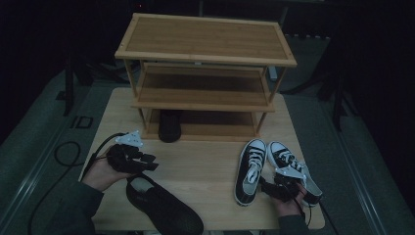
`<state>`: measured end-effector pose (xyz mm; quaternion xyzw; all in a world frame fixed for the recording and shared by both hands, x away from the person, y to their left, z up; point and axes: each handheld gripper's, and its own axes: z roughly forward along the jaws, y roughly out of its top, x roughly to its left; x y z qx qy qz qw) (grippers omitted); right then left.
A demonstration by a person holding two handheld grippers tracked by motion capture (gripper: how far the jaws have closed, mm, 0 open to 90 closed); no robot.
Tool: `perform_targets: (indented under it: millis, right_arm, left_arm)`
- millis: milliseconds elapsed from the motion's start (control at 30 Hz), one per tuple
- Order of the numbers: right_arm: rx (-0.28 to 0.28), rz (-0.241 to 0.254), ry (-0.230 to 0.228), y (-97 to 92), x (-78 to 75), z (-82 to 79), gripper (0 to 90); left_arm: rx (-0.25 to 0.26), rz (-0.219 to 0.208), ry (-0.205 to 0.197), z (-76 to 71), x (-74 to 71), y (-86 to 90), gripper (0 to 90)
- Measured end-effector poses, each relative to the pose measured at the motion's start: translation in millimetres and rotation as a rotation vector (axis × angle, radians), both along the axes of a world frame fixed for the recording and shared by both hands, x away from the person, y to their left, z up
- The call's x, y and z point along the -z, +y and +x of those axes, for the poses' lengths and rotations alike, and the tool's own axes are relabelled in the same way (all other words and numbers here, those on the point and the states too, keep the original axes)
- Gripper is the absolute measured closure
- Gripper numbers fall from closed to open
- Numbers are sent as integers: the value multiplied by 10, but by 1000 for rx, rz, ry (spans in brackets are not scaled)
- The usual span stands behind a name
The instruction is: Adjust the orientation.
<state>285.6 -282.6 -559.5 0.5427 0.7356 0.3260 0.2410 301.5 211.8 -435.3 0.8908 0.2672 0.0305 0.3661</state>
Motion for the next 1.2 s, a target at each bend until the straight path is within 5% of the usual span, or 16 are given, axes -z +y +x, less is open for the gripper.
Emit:
perform_targets:
  millis: [300, 833, 1200]
  right_arm:
    - [0, 0, 0, 0, 0, 0, 289]
    - [0, -1, 0, -1, 0, 0, 289]
    - [0, 0, 0, -1, 0, 0, 289]
  left_arm:
    - [52, 35, -15, -205, -13, -31, 895]
    - [52, 70, 40, -321, 96, 52, 898]
    - [64, 174, 89, -346, 303, -73, 899]
